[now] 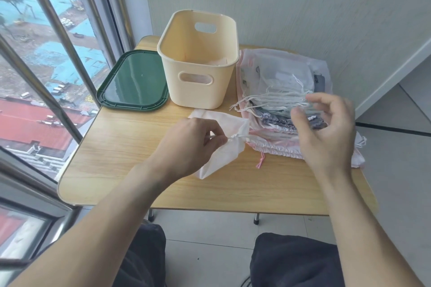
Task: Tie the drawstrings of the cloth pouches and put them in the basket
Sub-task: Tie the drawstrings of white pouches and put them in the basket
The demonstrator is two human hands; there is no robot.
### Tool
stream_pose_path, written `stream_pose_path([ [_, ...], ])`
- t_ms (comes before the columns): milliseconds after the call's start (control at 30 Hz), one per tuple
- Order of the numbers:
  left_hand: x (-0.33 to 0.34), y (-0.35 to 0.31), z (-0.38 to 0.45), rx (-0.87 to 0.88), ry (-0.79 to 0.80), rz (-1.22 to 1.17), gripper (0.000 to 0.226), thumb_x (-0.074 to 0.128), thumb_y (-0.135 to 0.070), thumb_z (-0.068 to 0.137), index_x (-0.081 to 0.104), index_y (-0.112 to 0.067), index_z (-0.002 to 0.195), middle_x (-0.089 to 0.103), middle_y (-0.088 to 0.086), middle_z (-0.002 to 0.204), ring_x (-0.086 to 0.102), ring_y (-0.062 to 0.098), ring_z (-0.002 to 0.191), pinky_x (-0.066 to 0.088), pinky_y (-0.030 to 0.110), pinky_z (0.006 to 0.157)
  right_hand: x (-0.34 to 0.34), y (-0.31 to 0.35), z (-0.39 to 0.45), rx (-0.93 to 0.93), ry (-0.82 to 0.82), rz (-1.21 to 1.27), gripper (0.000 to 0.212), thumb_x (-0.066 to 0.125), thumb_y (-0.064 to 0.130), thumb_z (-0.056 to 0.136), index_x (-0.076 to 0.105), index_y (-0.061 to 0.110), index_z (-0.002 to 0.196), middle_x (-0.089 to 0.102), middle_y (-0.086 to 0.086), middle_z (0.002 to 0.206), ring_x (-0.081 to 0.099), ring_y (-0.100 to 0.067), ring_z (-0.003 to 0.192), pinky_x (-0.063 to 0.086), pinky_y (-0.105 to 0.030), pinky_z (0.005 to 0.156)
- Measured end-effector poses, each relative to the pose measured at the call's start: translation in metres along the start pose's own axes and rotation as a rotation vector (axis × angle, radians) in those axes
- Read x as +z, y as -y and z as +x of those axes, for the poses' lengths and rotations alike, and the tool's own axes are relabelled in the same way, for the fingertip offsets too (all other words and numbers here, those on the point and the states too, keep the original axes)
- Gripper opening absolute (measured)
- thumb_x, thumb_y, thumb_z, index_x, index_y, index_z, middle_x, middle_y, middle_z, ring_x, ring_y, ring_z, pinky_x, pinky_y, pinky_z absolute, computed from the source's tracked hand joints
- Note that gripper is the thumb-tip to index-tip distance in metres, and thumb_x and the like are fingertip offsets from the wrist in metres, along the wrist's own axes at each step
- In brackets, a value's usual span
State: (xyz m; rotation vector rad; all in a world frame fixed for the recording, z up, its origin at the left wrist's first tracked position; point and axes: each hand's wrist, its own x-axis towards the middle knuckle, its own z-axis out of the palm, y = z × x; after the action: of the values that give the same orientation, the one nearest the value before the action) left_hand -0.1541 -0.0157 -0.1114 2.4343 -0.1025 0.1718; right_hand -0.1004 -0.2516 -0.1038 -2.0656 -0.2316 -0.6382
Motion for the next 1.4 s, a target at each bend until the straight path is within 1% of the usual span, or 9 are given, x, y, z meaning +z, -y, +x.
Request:
stream_pose_path([
  [200, 0.001, 0.001, -0.002, 0.068, 0.044, 0.011, 0.014, 0.066, -0.031, 0.093, 0.073, -0.026, 0.083, 0.039, -0.009, 0.041, 0.043, 0.008, 0.050, 0.027, 0.022, 0.049, 0.025, 0.009, -0.025, -0.165, 0.615, -0.046, 0.023, 0.083, 0.021, 0.083, 0.076, 0.020, 0.104, 0.067, 0.004, 0.104, 0.061, -0.009, 0.104, 0.045, -0.012, 0.090],
  [300, 0.001, 0.002, -0.003, 0.054, 0.033, 0.022, 0.016, 0.065, -0.030, 0.093, 0.073, -0.025, 0.080, 0.040, -0.010, 0.041, 0.045, 0.005, 0.052, 0.028, 0.021, 0.049, 0.030, 0.003, -0.026, -0.217, 0.611, -0.081, 0.007, 0.078, 0.012, 0.087, 0.077, 0.018, 0.090, 0.068, 0.006, 0.088, 0.068, -0.016, 0.093, 0.053, -0.027, 0.079],
  [433, -0.004, 0.004, 0.000, 0.025, -0.006, 0.000, 0.017, 0.065, -0.028, 0.093, 0.070, -0.024, 0.078, 0.038, -0.007, 0.042, 0.041, 0.011, 0.053, 0.030, 0.023, 0.051, 0.029, 0.003, -0.025, -0.181, 0.704, -0.157, 0.003, 0.066, 0.021, 0.095, 0.064, 0.019, 0.094, 0.057, 0.011, 0.099, 0.058, -0.015, 0.112, 0.046, -0.030, 0.092],
  [567, -0.007, 0.003, -0.003, 0.017, 0.061, -0.068, 0.017, 0.064, -0.028, 0.093, 0.072, -0.023, 0.079, 0.039, -0.008, 0.048, 0.040, 0.009, 0.052, 0.032, 0.019, 0.052, 0.032, 0.006, -0.028, -0.233, 0.672, -0.228, 0.025, 0.074, 0.041, 0.084, 0.065, 0.024, 0.099, 0.060, 0.016, 0.096, 0.049, -0.012, 0.095, 0.042, -0.034, 0.088],
  [667, -0.007, 0.002, -0.004, -0.003, 0.089, -0.068, 0.017, 0.064, -0.028, 0.093, 0.072, -0.023, 0.079, 0.040, -0.009, 0.050, 0.042, 0.006, 0.052, 0.032, 0.018, 0.052, 0.038, 0.007, -0.030, -0.216, 0.589, -0.189, 0.014, 0.077, 0.024, 0.087, 0.066, 0.025, 0.096, 0.059, 0.020, 0.082, 0.053, -0.010, 0.086, 0.048, -0.044, 0.085],
  [967, -0.014, 0.006, -0.003, -0.109, 0.091, 0.031, 0.018, 0.060, -0.030, 0.095, 0.072, -0.024, 0.082, 0.045, -0.010, 0.052, 0.043, 0.006, 0.052, 0.024, 0.023, 0.049, 0.026, 0.003, -0.020, -0.141, 0.716, -0.202, 0.009, 0.065, 0.032, 0.096, 0.068, 0.030, 0.088, 0.056, 0.014, 0.091, 0.042, -0.014, 0.098, 0.049, -0.042, 0.084],
  [1200, -0.010, 0.017, 0.001, -0.128, 0.029, 0.136, 0.025, 0.049, -0.039, 0.100, 0.063, -0.024, 0.085, 0.054, -0.009, 0.114, 0.033, 0.018, 0.118, 0.022, 0.034, 0.092, 0.014, 0.008, -0.017, 0.050, 0.646, 0.028, 0.029, 0.057, 0.030, 0.102, 0.060, 0.023, 0.073, 0.064, 0.001, 0.064, 0.063, -0.010, 0.055, 0.052, -0.022, 0.054],
  [1300, -0.013, 0.014, 0.005, -0.123, -0.062, -0.053, 0.030, 0.056, -0.033, 0.098, 0.065, -0.017, 0.073, 0.065, -0.010, 0.105, 0.047, 0.012, 0.108, 0.033, 0.029, 0.087, 0.017, 0.015, -0.019, 0.097, 0.590, 0.162, 0.021, 0.062, 0.024, 0.099, 0.066, 0.013, 0.082, 0.055, -0.020, 0.061, 0.047, -0.008, 0.050, 0.044, -0.014, 0.047],
  [1400, -0.014, 0.005, 0.012, -0.226, -0.038, -0.564, 0.035, 0.056, -0.025, 0.099, 0.067, -0.003, 0.075, 0.072, 0.003, 0.079, 0.060, 0.011, 0.065, 0.043, 0.020, 0.062, 0.020, 0.016, -0.021, 0.118, 0.610, 0.276, 0.018, 0.068, 0.025, 0.097, 0.069, 0.012, 0.085, 0.048, -0.022, 0.057, 0.040, -0.015, 0.053, 0.048, -0.039, 0.046],
])
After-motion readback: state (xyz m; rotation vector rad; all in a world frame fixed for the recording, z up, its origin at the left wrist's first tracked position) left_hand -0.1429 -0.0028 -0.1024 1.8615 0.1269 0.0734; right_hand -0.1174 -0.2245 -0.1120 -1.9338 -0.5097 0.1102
